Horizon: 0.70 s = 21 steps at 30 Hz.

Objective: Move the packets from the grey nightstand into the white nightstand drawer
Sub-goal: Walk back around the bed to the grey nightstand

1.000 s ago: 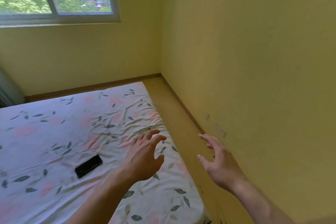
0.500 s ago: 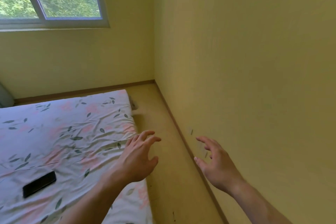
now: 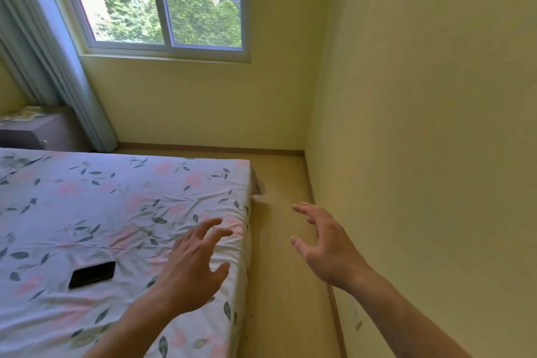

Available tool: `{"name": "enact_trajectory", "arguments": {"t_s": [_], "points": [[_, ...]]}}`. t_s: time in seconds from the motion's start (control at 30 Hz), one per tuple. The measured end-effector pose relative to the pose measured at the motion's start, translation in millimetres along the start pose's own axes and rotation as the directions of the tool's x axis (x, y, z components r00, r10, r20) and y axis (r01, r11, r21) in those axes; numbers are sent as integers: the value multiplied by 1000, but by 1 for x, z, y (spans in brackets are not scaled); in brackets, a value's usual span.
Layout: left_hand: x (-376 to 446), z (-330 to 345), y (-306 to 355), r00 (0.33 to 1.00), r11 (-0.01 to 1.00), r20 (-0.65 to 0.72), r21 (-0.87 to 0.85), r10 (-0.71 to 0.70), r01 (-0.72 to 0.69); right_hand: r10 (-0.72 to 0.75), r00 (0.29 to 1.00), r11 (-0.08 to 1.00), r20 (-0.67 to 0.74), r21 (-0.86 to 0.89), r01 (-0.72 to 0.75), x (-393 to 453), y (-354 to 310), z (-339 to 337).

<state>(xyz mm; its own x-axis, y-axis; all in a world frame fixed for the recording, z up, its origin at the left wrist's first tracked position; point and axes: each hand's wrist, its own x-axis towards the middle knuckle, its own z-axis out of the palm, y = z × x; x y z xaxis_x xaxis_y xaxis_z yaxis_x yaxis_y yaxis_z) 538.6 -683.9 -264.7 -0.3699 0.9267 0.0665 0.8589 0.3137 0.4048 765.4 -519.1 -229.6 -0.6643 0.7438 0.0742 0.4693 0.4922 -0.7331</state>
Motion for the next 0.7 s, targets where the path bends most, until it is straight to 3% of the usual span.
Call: {"name": "enact_trajectory", "arguments": {"t_s": [0.2, 0.53, 0.7], "points": [[114, 2, -3, 996, 999, -69, -1, -51, 51, -67, 997, 998, 43, -9, 68, 118, 32, -30], [353, -15, 35, 989, 997, -127, 22, 72, -69, -58, 998, 998, -13, -33, 58, 299, 91, -111], [455, -11, 28, 985, 998, -162, 31, 58, -54, -86, 996, 996, -8, -12, 86, 409, 125, -129]]}}
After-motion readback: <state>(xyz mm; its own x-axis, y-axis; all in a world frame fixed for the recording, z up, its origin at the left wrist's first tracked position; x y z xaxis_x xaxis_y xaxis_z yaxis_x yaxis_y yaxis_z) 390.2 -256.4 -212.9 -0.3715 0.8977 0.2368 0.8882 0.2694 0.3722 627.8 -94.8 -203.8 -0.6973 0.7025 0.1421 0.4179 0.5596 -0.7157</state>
